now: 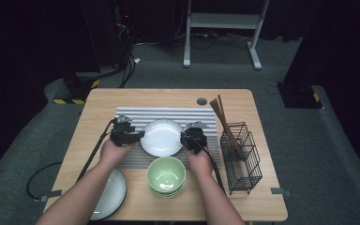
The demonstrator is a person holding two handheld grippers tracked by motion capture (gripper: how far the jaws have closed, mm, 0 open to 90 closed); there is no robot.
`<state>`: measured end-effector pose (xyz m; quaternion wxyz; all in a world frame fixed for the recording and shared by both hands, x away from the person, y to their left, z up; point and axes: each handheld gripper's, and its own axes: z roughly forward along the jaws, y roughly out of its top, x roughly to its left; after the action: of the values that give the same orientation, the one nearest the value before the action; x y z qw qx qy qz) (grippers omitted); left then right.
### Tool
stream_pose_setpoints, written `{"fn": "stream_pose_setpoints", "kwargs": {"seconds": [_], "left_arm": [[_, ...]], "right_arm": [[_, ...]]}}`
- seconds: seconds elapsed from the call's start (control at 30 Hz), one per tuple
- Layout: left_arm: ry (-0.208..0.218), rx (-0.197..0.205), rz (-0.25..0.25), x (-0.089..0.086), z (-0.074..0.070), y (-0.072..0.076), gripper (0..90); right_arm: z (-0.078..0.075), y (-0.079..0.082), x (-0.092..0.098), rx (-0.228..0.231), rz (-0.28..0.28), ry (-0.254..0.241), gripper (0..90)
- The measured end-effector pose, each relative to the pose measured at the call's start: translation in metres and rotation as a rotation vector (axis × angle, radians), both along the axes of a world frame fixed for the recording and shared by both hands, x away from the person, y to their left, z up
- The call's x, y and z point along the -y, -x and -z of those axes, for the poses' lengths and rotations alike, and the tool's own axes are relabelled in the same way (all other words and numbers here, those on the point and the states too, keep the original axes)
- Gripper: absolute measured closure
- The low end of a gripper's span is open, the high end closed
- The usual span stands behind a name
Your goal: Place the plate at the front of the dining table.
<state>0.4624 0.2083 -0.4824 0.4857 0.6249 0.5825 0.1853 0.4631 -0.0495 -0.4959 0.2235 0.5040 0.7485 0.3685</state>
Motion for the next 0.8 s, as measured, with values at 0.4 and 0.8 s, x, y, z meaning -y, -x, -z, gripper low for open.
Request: {"fn": "stream_pose_setpoints", "kwargs": {"seconds": [0.4, 0.8], "left_arm": [[0.000, -0.028, 0.043, -0.004, 0.001, 0.015, 41.3], [-0.008, -0.050, 0.061, -0.003, 0.001, 0.033, 35.4]], "right_arm": [[0.000, 0.021, 0.008, 0.051, -0.011, 0.007, 57.5], [0.003, 0.044, 0.017, 0.054, -0.008, 0.022, 53.2]]}}
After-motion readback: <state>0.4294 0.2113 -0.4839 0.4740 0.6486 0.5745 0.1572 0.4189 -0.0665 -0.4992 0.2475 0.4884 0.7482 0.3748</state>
